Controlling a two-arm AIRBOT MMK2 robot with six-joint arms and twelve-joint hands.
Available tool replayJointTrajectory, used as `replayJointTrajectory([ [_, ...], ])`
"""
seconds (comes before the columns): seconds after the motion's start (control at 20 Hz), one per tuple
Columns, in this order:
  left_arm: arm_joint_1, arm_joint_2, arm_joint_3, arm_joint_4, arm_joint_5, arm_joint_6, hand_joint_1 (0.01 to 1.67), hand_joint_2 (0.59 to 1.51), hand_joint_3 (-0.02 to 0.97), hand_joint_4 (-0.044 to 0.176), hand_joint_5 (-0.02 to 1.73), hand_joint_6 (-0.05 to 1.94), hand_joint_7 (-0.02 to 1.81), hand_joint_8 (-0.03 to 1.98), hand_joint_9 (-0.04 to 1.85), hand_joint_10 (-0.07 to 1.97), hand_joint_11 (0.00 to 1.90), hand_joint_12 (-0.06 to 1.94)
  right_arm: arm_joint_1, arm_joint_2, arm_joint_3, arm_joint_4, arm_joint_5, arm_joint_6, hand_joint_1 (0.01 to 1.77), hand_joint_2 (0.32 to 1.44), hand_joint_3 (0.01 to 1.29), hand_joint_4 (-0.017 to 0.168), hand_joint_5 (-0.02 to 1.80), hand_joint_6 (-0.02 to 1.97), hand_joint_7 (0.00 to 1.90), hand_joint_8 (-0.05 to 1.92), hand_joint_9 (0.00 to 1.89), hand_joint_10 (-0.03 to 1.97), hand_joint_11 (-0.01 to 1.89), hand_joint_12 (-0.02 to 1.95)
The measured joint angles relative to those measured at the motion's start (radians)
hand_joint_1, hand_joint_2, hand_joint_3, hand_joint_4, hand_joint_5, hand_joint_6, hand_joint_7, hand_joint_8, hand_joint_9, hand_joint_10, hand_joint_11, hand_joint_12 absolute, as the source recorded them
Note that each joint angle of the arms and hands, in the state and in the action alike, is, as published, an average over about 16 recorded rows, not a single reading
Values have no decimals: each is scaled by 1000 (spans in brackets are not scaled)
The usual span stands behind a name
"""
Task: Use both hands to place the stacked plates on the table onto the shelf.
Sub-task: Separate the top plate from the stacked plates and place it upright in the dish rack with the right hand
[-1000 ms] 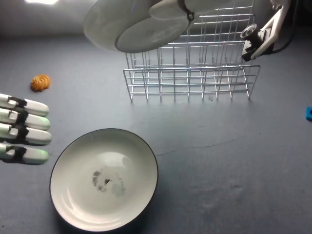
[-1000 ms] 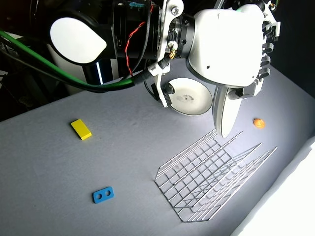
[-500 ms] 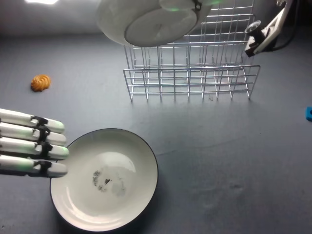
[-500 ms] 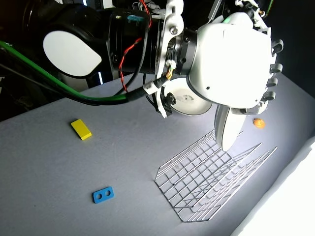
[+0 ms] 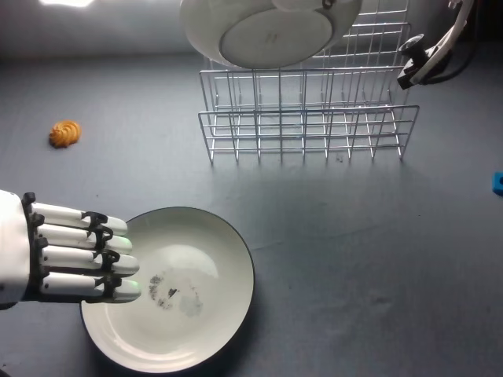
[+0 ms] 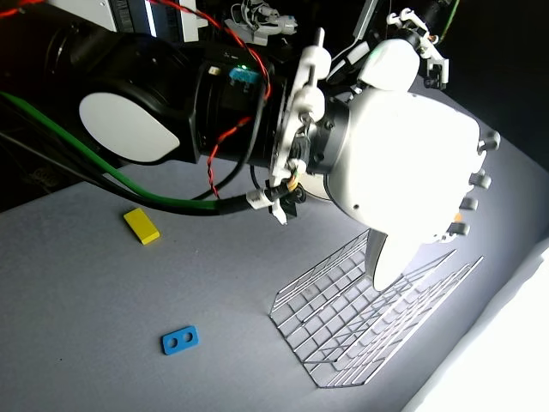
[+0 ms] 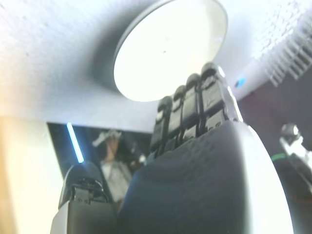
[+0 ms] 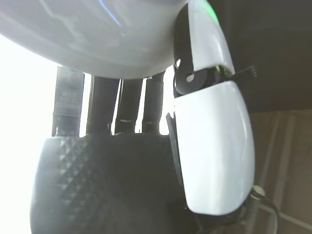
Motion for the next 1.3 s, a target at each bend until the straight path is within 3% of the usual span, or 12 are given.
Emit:
replayJointTrajectory([
  [0.4,28,-2,-54,-9,140,-31,14,1098,19,7,40,18,18,-3,19,10,16,11,-25,-34,69,80,-36,3,1231,1020,12,-9,944,936,1155,761,1369,15,964,922],
  [0.85,42,-3,-63,-15,282,-89,15,1103,20,7,55,18,18,-2,19,10,16,11,-73,-69,139,125,-50,-1,1233,1038,12,-9,916,972,1124,806,1337,16,958,931],
  [1.1,39,-3,-62,-17,315,-114,14,1103,20,7,50,18,19,-2,18,10,17,11,-100,-82,170,126,-52,-6,1231,1047,12,-9,901,1003,1110,820,1318,16,951,936],
  [1.3,34,-3,-60,-19,293,-117,15,1102,20,7,47,18,19,-2,18,10,17,11,-120,-91,189,127,-48,-8,1226,1055,12,-9,887,1022,1092,790,1297,16,943,952],
])
